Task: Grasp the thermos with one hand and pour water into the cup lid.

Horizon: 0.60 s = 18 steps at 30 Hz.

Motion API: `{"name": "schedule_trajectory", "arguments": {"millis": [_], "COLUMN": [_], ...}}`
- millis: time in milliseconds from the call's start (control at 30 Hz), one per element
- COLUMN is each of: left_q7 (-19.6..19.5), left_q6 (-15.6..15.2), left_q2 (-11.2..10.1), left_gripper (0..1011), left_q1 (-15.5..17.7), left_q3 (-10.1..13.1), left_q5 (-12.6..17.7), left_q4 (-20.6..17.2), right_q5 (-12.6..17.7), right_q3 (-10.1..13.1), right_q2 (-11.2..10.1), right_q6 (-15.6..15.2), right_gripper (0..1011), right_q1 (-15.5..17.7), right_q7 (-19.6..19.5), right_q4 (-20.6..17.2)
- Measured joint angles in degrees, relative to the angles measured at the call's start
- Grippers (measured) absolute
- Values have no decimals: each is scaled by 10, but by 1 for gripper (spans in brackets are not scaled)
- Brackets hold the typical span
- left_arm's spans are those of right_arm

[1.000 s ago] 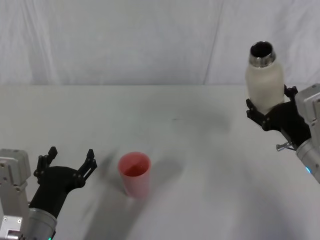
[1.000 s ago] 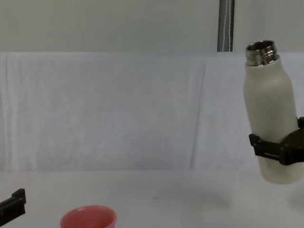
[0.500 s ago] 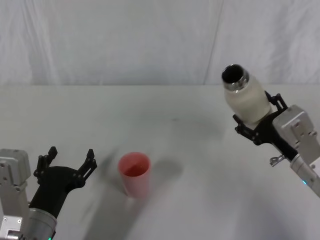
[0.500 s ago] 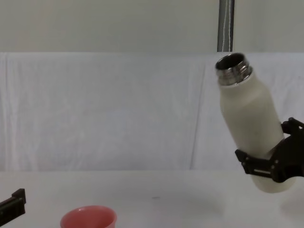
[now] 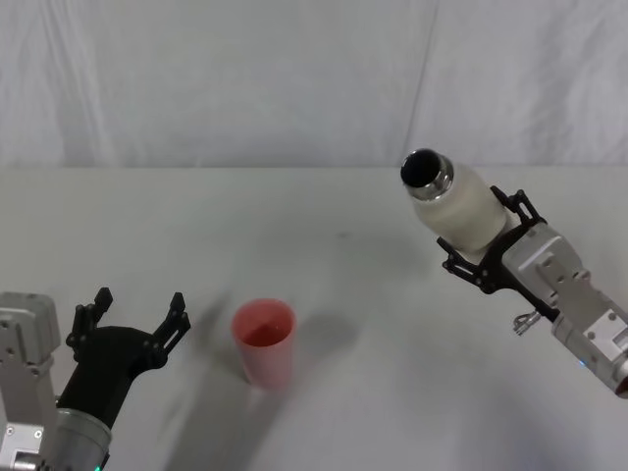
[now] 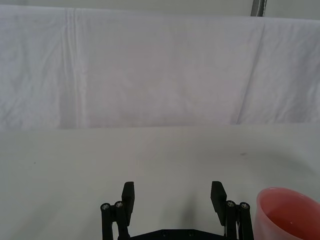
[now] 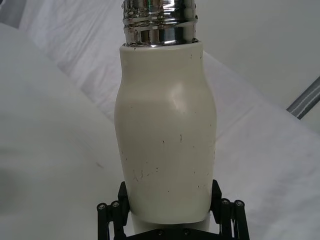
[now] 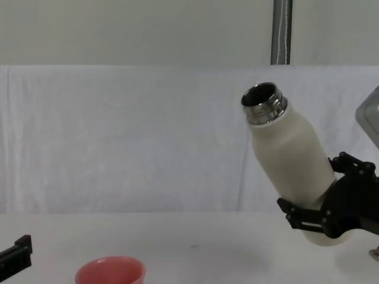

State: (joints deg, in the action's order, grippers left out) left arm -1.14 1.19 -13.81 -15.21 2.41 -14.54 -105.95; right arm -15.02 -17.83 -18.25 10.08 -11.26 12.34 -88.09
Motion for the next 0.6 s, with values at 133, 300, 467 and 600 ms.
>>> {"name": "schedule_trajectory", "arguments": {"millis": [133,300,467,600], "left_q7": [0,0,0,0], "left_q6": [0,0,0,0], "left_q2": [0,0,0,0], "left_gripper": [1001,1001,1001,1001], "left_q1": [0,0,0,0], "left_q3": [0,0,0,0], "left_q5": [0,0,0,0], "left_q4": [0,0,0,0], "right_q5": [-7,-14,-18,-24], "right_q3": [-7,-17,-24,-32], "right_q2": [1,2,6,8], "right_q6": [3,7,10,13], "right_gripper": [952,952,952,952], "right_q1": [-6,-14,-21,-27], "right_q7": [0,0,1,1], "right_q4": [7,16,25,31]}}
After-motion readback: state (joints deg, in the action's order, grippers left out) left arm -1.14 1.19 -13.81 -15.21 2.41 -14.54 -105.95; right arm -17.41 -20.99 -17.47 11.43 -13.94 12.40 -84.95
